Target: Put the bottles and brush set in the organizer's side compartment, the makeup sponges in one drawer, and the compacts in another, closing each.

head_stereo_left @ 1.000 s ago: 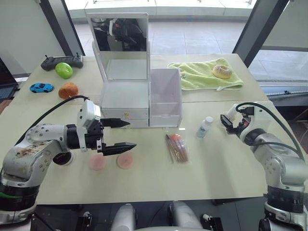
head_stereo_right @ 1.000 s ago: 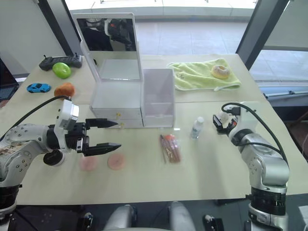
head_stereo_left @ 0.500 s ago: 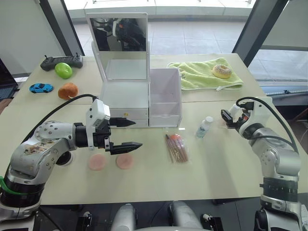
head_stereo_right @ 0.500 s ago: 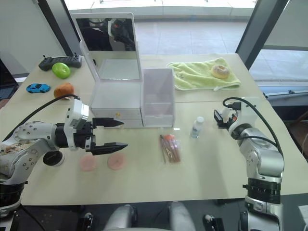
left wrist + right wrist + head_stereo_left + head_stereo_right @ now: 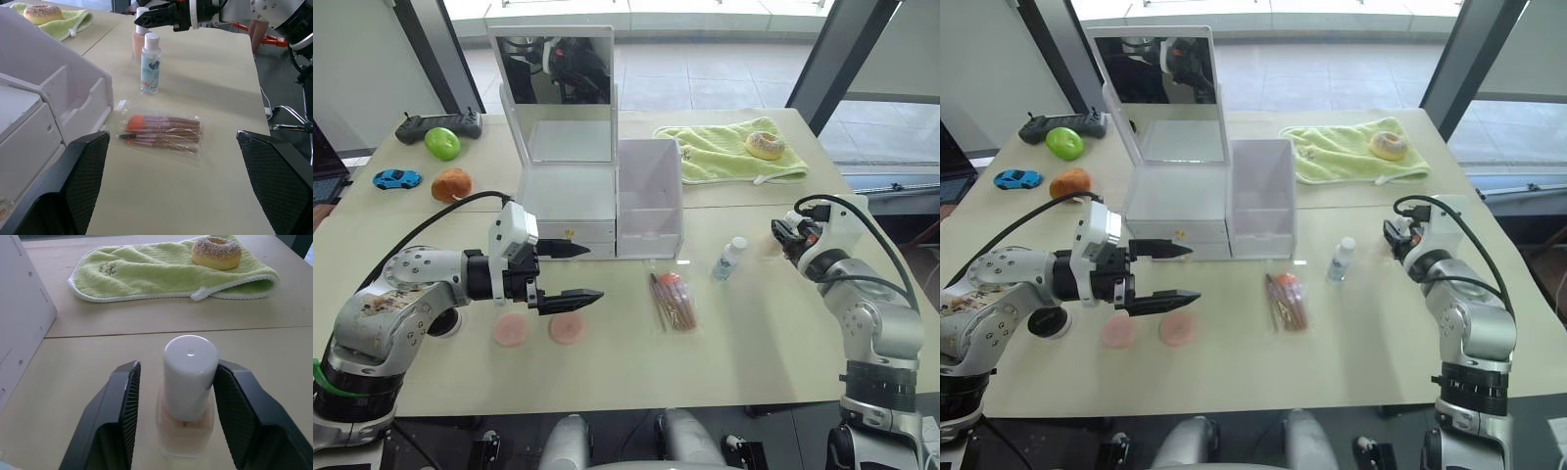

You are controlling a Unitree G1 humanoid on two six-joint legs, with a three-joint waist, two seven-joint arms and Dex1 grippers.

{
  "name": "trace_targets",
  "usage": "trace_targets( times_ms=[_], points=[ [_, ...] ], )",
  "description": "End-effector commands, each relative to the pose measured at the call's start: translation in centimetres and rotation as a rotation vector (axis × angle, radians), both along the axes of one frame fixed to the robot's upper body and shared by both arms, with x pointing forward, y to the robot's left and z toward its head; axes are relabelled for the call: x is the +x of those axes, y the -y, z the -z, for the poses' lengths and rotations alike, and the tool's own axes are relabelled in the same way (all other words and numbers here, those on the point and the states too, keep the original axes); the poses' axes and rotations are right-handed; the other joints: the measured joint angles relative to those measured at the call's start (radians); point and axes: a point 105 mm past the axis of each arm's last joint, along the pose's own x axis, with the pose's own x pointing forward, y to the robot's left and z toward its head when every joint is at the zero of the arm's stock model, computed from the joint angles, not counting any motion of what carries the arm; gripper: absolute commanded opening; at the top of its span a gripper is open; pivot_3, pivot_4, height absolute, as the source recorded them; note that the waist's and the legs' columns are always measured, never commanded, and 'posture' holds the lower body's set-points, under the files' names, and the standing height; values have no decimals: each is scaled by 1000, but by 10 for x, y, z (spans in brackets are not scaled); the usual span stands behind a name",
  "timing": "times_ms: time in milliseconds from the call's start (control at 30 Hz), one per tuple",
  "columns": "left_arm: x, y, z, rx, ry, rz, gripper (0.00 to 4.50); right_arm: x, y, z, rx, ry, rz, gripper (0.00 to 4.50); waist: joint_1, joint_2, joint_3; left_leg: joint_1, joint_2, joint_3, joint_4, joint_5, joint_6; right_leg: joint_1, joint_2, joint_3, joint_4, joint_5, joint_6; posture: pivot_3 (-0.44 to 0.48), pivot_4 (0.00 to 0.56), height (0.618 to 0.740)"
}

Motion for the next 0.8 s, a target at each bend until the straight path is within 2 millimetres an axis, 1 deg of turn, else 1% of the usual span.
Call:
trace_targets(
  times_ms=[33, 233, 300, 367, 400, 533, 600, 633, 667, 733, 800],
  points=[
    [-3, 1, -6, 1, 25, 14, 4500, -1, -2, -24, -11, 84, -9, 965, 0, 0, 0, 0, 0, 0, 0, 0, 0, 0, 0, 0, 0, 0, 0, 0, 150, 740],
    [-2, 0, -6, 2, 25, 14, 4500, -2, -6, -31, -15, 107, -25, 965, 0, 1, 1, 0, 0, 0, 0, 0, 0, 0, 0, 0, 0, 0, 0, 0, 150, 740],
    [-2, 0, -6, 3, 24, 12, 4500, -3, -13, -42, -20, 139, -59, 965, 0, 1, 1, 0, 0, 0, 0, 0, 0, 0, 0, 0, 0, 0, 0, 0, 150, 740],
    [-2, -1, -6, 4, 24, 9, 4500, -5, -25, -57, -37, 176, -112, 965, 0, 2, 1, 0, 0, 0, 0, 0, 0, 0, 0, 0, 0, 0, 0, 0, 150, 740],
    [-1, -1, -6, 5, 23, 9, 4500, -5, -28, -61, -43, 183, -126, 965, -1, 2, 2, 0, 0, 0, 0, 0, 0, 0, 0, 0, 0, 0, 0, 0, 150, 740],
    [0, -3, -5, 5, 22, 2, 4500, -12, -65, -102, -37, 256, -282, 965, -5, 3, 2, 0, 0, 0, -1, 0, 0, -1, 1, 0, 0, 0, 0, 0, 150, 740],
    [1, -3, -5, 3, 21, -1, 4500, -13, -79, -115, -21, 257, -331, 965, -6, 4, 2, 0, 0, -1, -1, 0, 0, -1, 1, 0, 0, 0, 0, 0, 150, 740],
    [2, -2, -5, -11, 12, -8, 4500, -13, -99, -124, 14, 244, -403, 965, -5, 3, 2, 0, 0, -1, -1, 0, 0, -1, 1, 0, 0, 0, 0, 0, 150, 740],
    [3, -2, -5, -25, 5, -15, 4500, -13, -116, -129, 36, 225, -460, 965, -7, 3, 2, 0, 0, -2, -1, 0, 0, -1, 1, 0, 0, 0, 0, 0, 150, 740],
    [7, -2, -5, -40, 0, -33, 4500, -13, -138, -135, 53, 192, -527, 965, -9, 3, 2, 0, 0, -2, -1, 0, 0, -2, 1, 0, 0, 1, -1, 0, 150, 740],
    [11, -5, -4, -39, 5, -52, 4500, -12, -152, -136, 52, 168, -563, 965, -8, 3, 2, 0, 1, -3, -1, 0, 0, -2, 1, -1, 0, 1, -1, 0, 150, 740]
  ],
)
